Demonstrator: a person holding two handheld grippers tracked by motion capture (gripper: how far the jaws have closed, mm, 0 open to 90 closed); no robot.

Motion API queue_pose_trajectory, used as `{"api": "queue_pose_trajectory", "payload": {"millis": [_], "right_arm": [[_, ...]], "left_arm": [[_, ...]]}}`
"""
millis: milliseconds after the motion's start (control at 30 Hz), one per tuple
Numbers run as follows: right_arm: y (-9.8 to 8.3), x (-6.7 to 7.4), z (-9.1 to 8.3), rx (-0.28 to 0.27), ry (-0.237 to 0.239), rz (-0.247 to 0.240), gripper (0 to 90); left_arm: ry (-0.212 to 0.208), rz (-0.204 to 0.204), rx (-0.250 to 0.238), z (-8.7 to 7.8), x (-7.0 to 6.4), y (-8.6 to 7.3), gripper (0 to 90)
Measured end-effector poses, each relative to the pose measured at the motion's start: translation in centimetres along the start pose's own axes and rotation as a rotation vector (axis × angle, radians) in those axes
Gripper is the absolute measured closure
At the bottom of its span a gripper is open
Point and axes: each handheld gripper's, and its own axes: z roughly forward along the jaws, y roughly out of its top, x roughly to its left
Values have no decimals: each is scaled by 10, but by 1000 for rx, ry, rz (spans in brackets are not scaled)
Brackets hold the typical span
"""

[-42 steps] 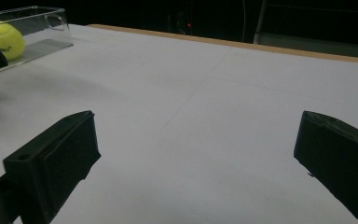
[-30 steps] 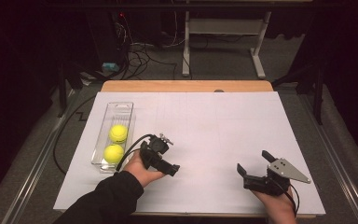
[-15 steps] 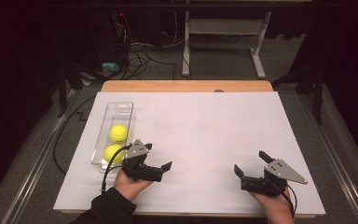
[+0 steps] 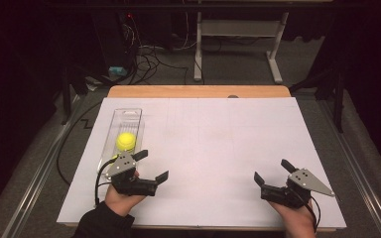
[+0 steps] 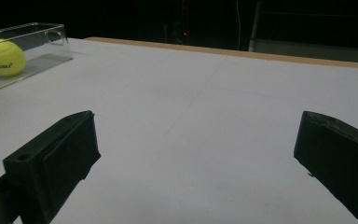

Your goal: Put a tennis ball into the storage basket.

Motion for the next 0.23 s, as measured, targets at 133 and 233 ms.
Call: {"api": "queue_pose_trajectory", "payload": {"millis": [133,233], "right_arm": [[0,0,-1,1,-3,-2,0],[2,1,-1,-7,1,-8,0]], "left_arm": [[2,-8,18,-4,3,-3,2],[14,-12,29,-5,5,-6,2]]}}
